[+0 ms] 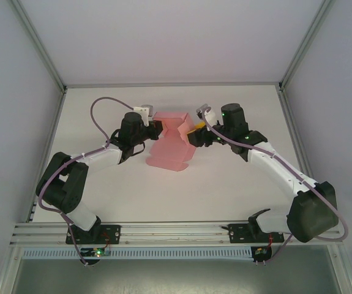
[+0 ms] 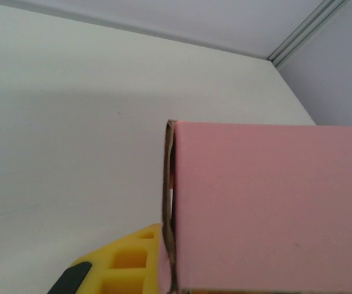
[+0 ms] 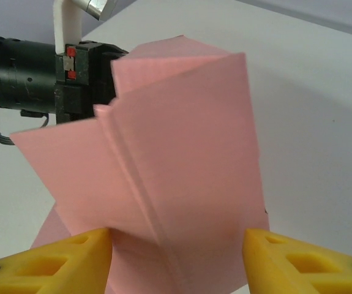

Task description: Assemble paper box

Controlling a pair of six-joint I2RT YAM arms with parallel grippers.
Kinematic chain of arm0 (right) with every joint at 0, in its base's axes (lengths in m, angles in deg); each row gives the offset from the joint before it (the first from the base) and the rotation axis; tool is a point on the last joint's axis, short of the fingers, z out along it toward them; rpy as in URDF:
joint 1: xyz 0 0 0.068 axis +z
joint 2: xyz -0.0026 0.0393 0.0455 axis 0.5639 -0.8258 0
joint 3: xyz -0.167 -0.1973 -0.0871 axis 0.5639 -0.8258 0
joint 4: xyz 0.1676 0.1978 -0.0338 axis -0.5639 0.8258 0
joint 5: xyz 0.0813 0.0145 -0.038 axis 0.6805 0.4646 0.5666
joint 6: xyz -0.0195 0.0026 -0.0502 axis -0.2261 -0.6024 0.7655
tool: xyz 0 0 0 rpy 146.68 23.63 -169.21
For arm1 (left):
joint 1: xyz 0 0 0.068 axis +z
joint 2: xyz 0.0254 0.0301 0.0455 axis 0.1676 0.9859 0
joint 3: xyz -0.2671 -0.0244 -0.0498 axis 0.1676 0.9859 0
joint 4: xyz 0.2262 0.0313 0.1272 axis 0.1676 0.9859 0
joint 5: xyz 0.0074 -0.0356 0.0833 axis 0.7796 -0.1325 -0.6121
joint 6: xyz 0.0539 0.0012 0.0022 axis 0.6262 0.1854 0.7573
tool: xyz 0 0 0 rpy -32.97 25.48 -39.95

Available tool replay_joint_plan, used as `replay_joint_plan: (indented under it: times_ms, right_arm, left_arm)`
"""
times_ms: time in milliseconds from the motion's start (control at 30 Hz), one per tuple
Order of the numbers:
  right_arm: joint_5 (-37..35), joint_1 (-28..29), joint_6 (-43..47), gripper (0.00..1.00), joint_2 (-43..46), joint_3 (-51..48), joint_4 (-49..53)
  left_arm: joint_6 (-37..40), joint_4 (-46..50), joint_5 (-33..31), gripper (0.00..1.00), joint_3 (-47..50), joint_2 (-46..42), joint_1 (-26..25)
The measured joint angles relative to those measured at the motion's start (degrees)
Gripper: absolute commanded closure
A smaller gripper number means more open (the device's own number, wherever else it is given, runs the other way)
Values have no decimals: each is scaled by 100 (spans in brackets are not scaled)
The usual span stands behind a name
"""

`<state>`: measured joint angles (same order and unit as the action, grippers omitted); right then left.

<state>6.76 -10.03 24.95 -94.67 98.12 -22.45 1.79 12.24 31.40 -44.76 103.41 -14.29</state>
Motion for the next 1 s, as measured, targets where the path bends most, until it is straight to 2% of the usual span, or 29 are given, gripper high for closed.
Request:
replay_joint_plan:
  times_ms: [100, 300, 567, 667, 833, 1000]
  right_arm:
    - [-275, 107, 15, 47, 2, 44, 92]
    - [-828, 308, 17, 48, -20, 192, 223]
    - [-1967, 754, 13, 52, -208, 358, 234]
    - [-2404, 885, 15, 60, -271, 361, 164]
    - [-3042, 975, -31, 61, -321, 297, -127]
    - [-3738, 1117, -39, 74, -323, 81, -645]
  left_arm:
    - [74, 61, -15, 100, -9, -2, -9]
    - [192, 140, -59, 100, -11, -50, -107]
    - [262, 343, -417, 100, -46, -205, -162]
    - [264, 420, -496, 100, -50, -243, -184]
    - [267, 695, -629, 100, -52, -461, -280]
    - [378, 1274, -1080, 100, -251, -719, -439]
